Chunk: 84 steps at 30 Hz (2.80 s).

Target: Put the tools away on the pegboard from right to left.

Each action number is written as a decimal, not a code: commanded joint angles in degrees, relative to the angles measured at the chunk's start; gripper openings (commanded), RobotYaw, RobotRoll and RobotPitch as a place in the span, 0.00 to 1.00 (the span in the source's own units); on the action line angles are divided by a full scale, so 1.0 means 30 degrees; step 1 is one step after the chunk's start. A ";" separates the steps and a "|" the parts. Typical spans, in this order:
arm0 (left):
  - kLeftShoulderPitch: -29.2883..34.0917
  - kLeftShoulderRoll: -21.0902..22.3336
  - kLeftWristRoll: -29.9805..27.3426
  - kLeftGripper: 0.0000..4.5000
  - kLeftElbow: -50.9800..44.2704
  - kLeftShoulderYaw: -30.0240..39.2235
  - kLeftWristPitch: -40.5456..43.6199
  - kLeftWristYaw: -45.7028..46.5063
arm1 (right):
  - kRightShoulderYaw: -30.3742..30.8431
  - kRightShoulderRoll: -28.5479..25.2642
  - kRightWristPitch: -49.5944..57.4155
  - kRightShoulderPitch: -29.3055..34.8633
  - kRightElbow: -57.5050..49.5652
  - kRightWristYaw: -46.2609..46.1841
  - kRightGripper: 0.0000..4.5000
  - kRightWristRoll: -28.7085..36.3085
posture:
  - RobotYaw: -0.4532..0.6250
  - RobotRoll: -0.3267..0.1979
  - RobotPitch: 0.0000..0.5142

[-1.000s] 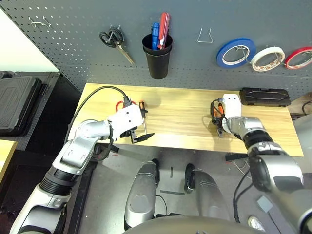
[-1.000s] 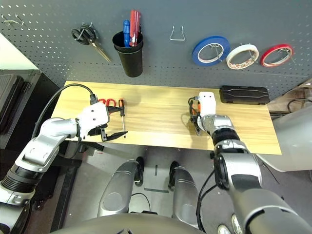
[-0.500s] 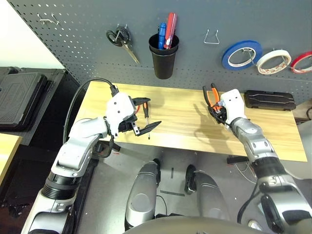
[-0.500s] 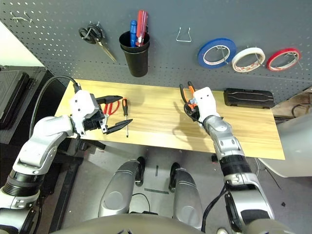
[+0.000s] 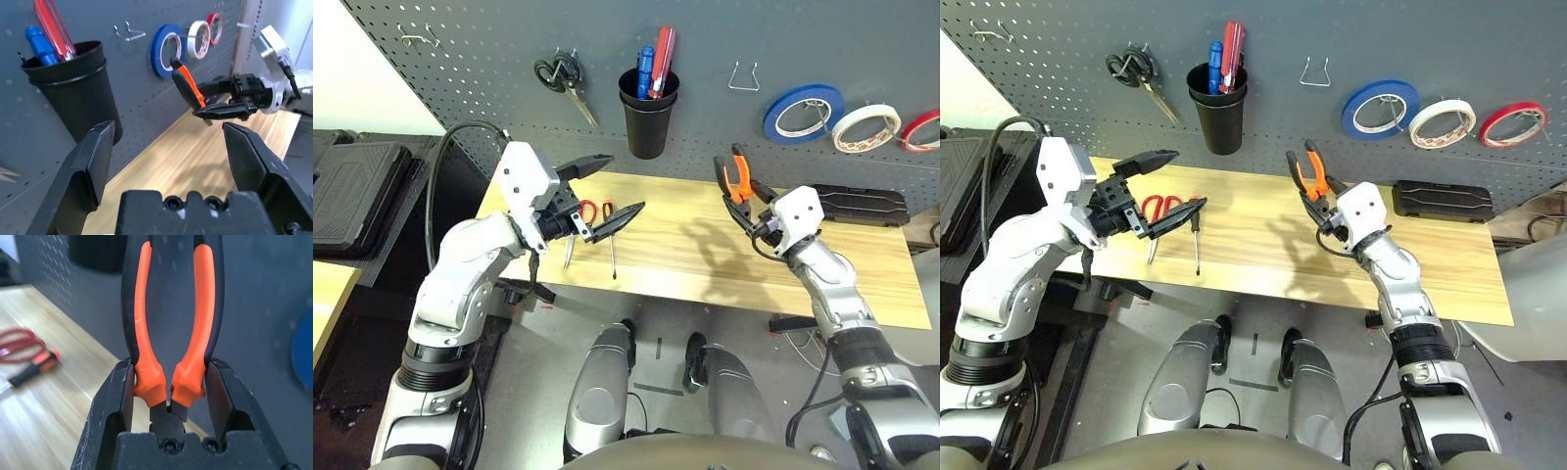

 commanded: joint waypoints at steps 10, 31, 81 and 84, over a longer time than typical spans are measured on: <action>-0.0396 0.0088 -0.0909 1.00 -0.0036 0.0186 0.0139 -0.0028 | -0.1434 0.0442 0.1539 -0.1776 -0.3738 -0.1156 0.50 0.1801 | 0.69 0.62 0.32; -0.0450 0.0311 -0.0602 1.00 0.0288 -0.0171 0.0128 -0.0230 | -0.2261 0.1827 0.1999 -0.9068 -0.1088 -0.4448 0.50 0.1095 | 0.71 0.62 0.32; 0.0093 0.0621 0.0776 1.00 0.1849 -0.0224 -0.1347 0.0054 | -0.2323 0.2136 -0.3651 -1.0633 0.6280 -0.5686 0.99 -0.0776 | 0.75 0.62 0.34; 0.0202 0.0624 0.0916 1.00 0.1955 -0.0224 -0.1462 0.0074 | -0.2159 0.1904 -0.4261 -0.9898 0.5165 -0.4542 0.99 -0.0342 | 0.75 0.62 0.34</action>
